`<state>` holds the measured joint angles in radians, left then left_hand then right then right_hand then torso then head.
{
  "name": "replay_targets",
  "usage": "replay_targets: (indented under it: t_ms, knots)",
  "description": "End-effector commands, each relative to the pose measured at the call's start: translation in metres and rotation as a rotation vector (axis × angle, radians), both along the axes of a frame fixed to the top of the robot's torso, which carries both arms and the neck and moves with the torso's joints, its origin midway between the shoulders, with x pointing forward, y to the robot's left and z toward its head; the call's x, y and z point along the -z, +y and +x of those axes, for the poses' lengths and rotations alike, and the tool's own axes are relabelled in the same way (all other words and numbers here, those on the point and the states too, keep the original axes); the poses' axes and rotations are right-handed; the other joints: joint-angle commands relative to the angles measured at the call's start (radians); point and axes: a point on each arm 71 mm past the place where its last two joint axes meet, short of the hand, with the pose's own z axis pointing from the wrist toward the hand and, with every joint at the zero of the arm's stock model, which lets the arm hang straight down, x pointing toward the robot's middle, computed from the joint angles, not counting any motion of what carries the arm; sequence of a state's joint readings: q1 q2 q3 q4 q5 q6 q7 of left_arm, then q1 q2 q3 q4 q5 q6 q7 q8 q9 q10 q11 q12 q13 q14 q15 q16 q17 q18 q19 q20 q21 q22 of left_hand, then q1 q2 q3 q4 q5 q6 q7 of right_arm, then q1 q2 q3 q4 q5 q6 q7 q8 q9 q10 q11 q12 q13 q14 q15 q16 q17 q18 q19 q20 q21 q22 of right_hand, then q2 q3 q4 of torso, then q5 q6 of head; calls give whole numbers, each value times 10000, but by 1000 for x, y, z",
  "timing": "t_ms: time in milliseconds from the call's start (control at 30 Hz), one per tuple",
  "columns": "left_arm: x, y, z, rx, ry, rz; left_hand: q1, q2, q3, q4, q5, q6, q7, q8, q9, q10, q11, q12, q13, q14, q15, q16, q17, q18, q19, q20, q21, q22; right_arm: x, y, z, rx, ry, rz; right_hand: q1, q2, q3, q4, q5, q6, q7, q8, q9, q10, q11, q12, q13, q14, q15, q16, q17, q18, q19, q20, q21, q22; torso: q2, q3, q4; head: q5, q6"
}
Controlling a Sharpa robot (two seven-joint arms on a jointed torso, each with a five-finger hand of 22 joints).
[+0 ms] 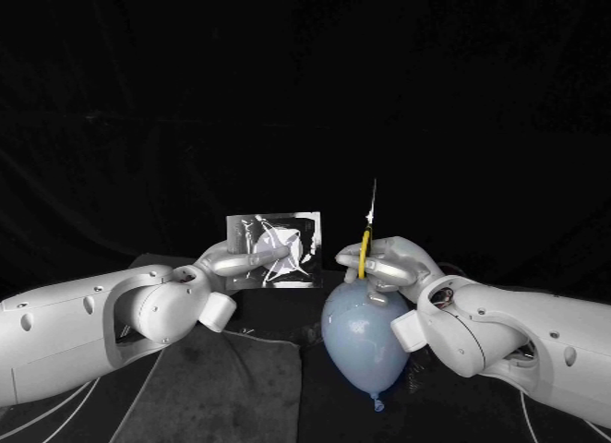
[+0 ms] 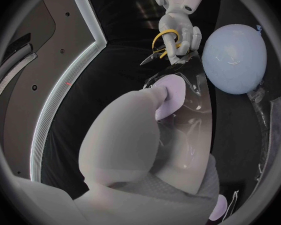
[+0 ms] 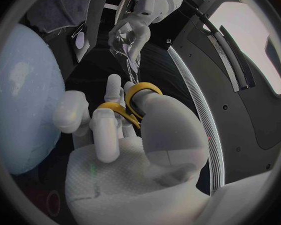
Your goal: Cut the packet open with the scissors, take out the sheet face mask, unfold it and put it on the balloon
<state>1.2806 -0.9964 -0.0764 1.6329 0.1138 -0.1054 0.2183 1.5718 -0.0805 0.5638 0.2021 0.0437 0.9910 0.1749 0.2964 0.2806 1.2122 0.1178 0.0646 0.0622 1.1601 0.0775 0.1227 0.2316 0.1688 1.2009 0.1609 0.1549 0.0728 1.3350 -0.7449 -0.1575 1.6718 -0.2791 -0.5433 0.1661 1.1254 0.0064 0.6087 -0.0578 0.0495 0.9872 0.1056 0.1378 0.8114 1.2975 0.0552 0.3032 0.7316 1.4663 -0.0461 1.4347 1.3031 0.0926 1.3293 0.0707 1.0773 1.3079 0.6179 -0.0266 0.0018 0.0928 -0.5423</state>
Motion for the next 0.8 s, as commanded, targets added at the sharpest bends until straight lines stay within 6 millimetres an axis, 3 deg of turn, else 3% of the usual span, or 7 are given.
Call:
replay_targets:
  t_ms: [33, 400, 500, 600, 800]
  knots:
    - [-7, 7, 3, -652, -493, -825, -154, -10, 92, -67, 56, -73, -6, 65, 403, 62, 19, -38, -4, 30, 10, -39, 17, 123, 61, -10, 62, -9, 3, 3, -6, -348, 365, 520, 221, 71, 295, 261, -9, 113, -11, -56, -11, 468, -318, -156, -198, 394, 38, 18, 39, 61, 104, -26, 44, 950, -4, -8, 3, 58, 7]
    - [-8, 35, 13, -1523, -729, -794, -261, -20, 198, -203, 55, -99, 5, 91, 436, 52, 26, -34, -3, 22, 14, -55, 42, 120, 50, -11, 72, -8, 18, 13, -27, -1433, 1548, 1013, 316, -95, -35, 165, -1, 246, -166, 61, 85, 1500, -491, 306, 3, 455, -104, 27, 85, 23, 273, -140, 225, 1016, -30, 9, 13, 97, -136]
    - [-7, 41, 16, -1690, -732, -746, -283, -22, 212, -222, 55, -101, 7, 97, 442, 54, 27, -33, -2, 24, 14, -56, 47, 119, 51, -11, 76, -7, 18, 14, -32, -1714, 1696, 1212, 303, -84, -158, 210, 14, 250, -227, 132, 105, 2052, -558, 5363, 3720, 647, -169, 366, 690, -105, 619, -221, 843, 1247, -30, 12, 4, 139, -161]
    - [-7, 43, 18, -1765, -729, -724, -308, -24, 227, -242, 55, -101, 6, 104, 449, 58, 26, -31, -1, 29, 14, -56, 53, 119, 52, -12, 79, -6, 18, 15, -35, -1975, 1819, 1353, 300, -76, -196, 221, 47, 271, -258, 269, 159, 2242, -564, 8710, 6080, 748, -179, 640, 1172, -178, 804, -231, 1237, 1423, -56, 10, -1, 184, -184]
    - [-5, 42, 21, -1806, -707, -698, -340, -29, 245, -267, 55, -102, 5, 112, 458, 65, 24, -28, 0, 35, 12, -55, 61, 120, 54, -12, 84, -4, 23, 24, -43, -2848, 2439, 1411, 197, -69, -281, 365, 54, 185, -273, 656, 365, 2556, -558, 11822, 7984, 1001, -153, 1270, 2463, -348, 1182, -209, 2123, 1793, -85, 18, -4, 274, -219]
